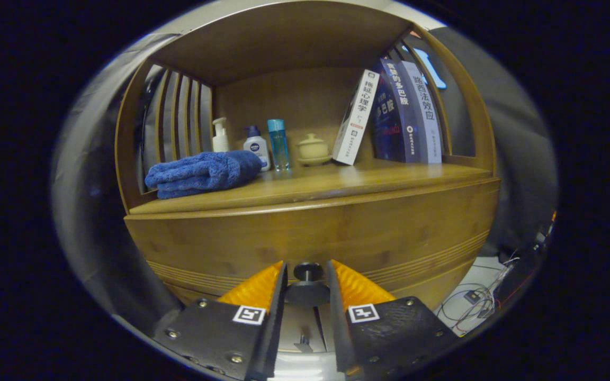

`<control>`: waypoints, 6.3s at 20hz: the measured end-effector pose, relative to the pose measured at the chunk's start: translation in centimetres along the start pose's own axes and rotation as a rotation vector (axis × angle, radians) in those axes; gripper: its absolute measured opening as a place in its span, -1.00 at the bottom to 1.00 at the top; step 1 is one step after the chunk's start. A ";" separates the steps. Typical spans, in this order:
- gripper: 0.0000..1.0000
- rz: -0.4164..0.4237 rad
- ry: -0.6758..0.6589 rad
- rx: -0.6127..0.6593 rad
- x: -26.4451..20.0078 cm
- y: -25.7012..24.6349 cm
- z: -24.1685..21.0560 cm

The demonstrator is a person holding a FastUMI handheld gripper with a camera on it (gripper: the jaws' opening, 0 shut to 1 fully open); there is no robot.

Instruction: Pull open the drawer, take out the items inside it, and place them on the countertop above the cabinet.

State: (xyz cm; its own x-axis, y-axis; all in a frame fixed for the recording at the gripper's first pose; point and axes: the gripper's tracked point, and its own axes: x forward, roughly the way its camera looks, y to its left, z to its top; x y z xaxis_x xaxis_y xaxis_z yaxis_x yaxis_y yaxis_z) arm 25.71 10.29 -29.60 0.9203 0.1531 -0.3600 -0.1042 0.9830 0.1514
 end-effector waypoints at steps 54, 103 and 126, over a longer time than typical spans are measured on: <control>-0.44 -0.164 0.101 -0.099 -14.3 -1.0 7.5; -0.63 -0.147 0.298 -0.015 -3.8 1.1 14.6; -0.63 -0.045 0.212 0.035 8.4 1.7 14.4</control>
State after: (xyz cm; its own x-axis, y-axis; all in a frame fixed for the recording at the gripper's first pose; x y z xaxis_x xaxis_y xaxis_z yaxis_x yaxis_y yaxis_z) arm 38.71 11.78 -19.10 0.8235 0.1307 -0.5520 -0.0485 0.9857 0.1611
